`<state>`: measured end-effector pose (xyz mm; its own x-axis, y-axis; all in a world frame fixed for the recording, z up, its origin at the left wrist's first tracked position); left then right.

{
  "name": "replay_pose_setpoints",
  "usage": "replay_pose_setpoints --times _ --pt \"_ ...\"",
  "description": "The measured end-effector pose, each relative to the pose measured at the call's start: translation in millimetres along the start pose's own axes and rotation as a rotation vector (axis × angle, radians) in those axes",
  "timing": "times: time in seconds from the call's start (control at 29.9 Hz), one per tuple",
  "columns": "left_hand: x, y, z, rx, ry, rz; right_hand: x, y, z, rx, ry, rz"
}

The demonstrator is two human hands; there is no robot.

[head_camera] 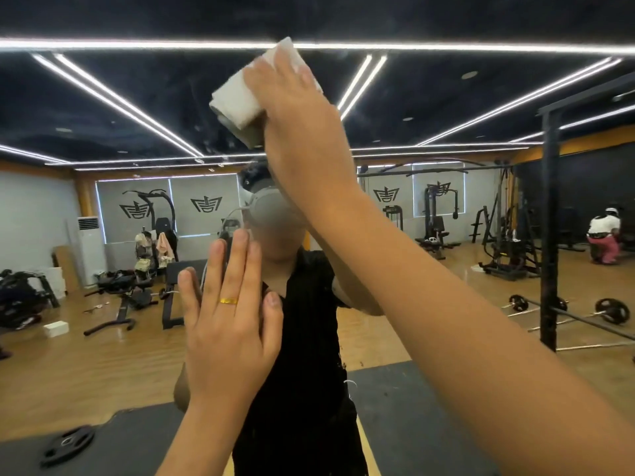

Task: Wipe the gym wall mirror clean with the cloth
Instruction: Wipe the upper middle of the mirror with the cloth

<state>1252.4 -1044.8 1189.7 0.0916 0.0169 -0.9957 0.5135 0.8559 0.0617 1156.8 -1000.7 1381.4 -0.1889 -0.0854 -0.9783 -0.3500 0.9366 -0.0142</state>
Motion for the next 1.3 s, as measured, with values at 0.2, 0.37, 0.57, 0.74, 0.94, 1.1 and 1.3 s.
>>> replay_pose_setpoints --times 0.2,0.37,0.57,0.74,0.94,1.1,1.3 --pt "1 -1 0 -0.001 0.0 0.01 76 64 -57 0.013 -0.214 -0.097" --pt "1 -2 -1 -0.023 -0.001 -0.003 60 42 -37 -0.08 -0.272 -0.155" --pt "1 -1 1 -0.005 0.009 0.007 40 -6 10 -0.172 0.038 0.077" --pt "1 0 -1 0.004 0.015 0.013 60 15 -21 -0.107 0.186 0.181" --pt "1 1 -1 0.009 0.014 0.014 96 81 -93 -0.004 0.084 0.157" --pt "2 0 -1 0.003 0.007 0.016 95 96 -108 0.001 0.021 0.037" --pt "2 -1 0 -0.004 -0.003 0.005 54 77 -97 -0.051 -0.094 -0.054"
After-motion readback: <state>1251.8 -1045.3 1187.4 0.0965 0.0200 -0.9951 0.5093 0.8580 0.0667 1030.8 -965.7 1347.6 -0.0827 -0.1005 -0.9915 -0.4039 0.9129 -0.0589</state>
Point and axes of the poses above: each hand's wrist, its own x-axis away from the middle knuckle, its own y-axis out of the back of the hand, z = x × y, the point moved 7 cm from there along -x, towards the middle knuckle, and after that the axes turned 5 degrees about -x, right-handed, at the moved point
